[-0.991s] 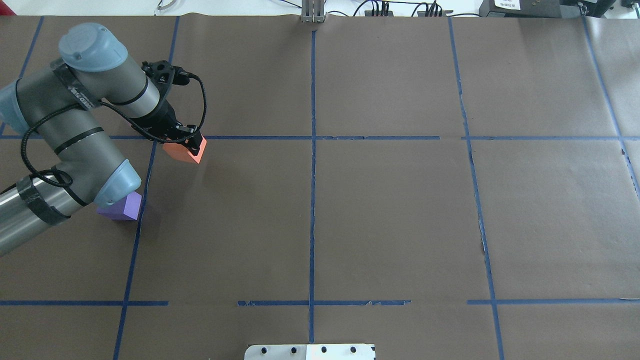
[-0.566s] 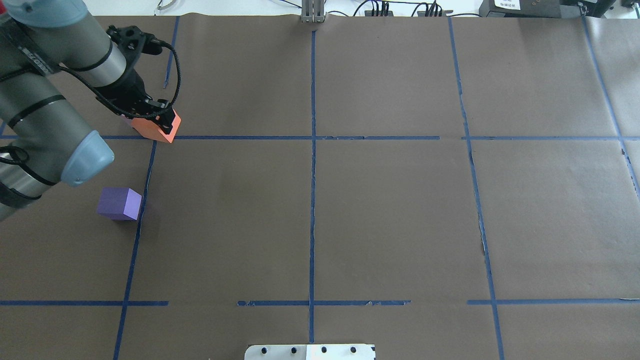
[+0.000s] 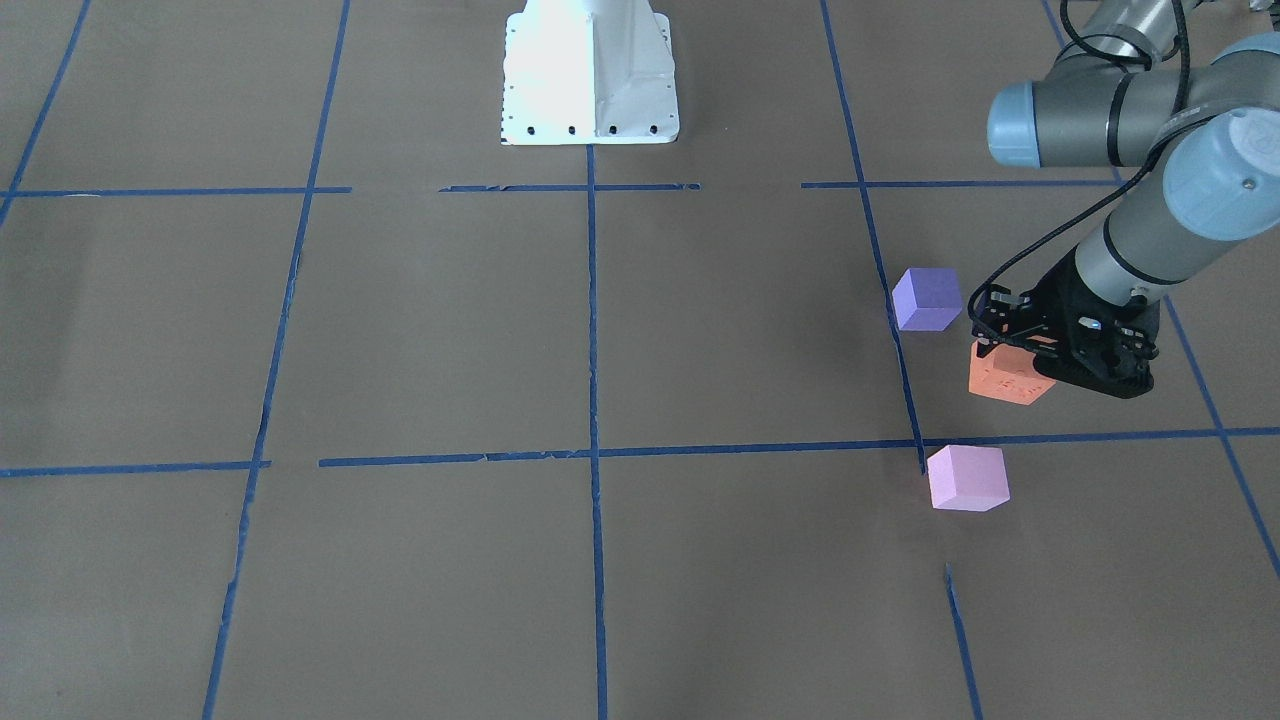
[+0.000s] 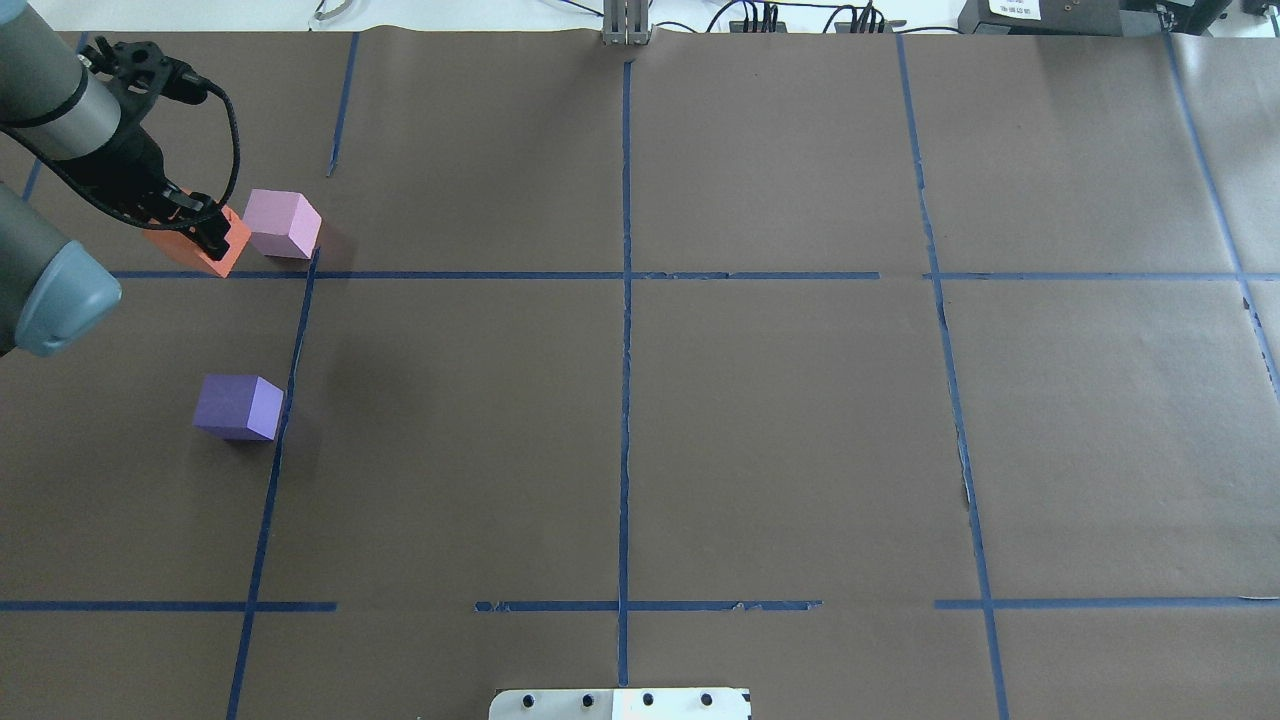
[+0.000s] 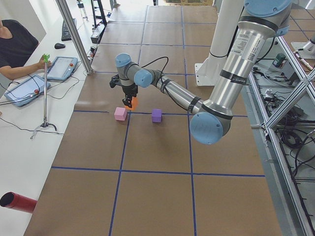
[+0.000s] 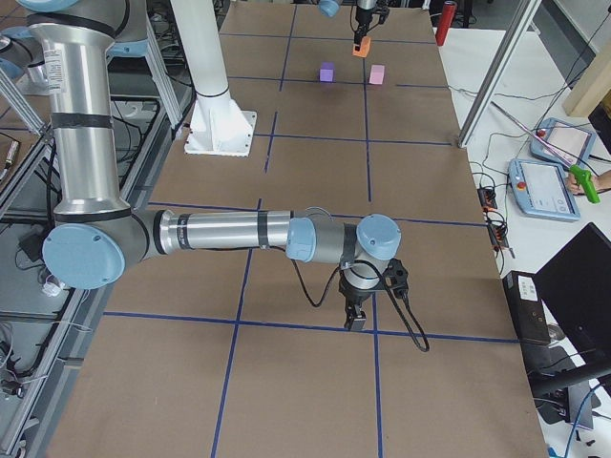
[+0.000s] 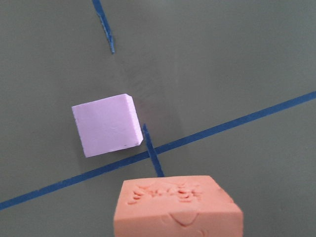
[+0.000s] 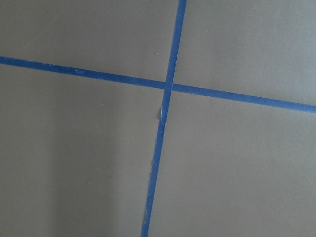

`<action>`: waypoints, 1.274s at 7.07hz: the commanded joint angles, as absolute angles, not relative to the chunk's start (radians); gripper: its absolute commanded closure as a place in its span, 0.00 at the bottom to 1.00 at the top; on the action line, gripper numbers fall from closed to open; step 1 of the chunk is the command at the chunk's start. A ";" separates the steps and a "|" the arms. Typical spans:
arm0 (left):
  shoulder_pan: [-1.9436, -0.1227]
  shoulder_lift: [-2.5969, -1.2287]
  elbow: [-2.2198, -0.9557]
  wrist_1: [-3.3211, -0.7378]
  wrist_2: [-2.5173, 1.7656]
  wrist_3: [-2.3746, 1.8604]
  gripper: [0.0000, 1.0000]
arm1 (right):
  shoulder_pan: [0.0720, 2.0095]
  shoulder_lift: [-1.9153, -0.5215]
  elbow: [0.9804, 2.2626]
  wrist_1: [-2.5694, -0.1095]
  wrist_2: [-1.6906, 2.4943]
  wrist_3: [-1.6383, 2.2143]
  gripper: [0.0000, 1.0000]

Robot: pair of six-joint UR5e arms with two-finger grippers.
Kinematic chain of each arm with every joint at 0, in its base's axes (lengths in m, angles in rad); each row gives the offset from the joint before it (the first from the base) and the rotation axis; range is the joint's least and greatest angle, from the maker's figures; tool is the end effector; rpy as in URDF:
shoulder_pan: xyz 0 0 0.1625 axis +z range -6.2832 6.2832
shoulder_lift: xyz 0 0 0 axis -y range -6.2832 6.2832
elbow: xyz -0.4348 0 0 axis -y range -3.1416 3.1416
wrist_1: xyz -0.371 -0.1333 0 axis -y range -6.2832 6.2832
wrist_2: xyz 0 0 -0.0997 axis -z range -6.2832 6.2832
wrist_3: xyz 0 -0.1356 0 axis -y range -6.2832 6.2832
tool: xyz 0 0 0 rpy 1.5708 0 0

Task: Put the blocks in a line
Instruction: 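Lift the orange cube with the left gripper toward the pink cube, then lower the orange cube between the pink and purple cubes with the left gripper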

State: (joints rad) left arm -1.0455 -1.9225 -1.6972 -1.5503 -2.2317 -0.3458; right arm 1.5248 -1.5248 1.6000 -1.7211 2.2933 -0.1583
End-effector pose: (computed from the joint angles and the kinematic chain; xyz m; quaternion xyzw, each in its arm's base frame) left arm 0.2656 -0.5580 0.4520 0.0612 0.3770 0.1559 0.9109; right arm 0.0214 -0.4832 0.6779 -0.0152 -0.3546 -0.0821 0.9313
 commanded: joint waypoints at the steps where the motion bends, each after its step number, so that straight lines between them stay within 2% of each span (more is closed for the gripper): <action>1: -1.040 -1.904 -1.617 -1.682 -2.250 -0.483 1.00 | 1.525 -1.525 1.600 -1.721 2.293 -0.160 0.00; 9: -0.976 -1.914 -1.486 -1.836 -2.275 -0.621 1.00 | 1.525 -1.525 1.600 -1.721 2.293 -0.160 0.00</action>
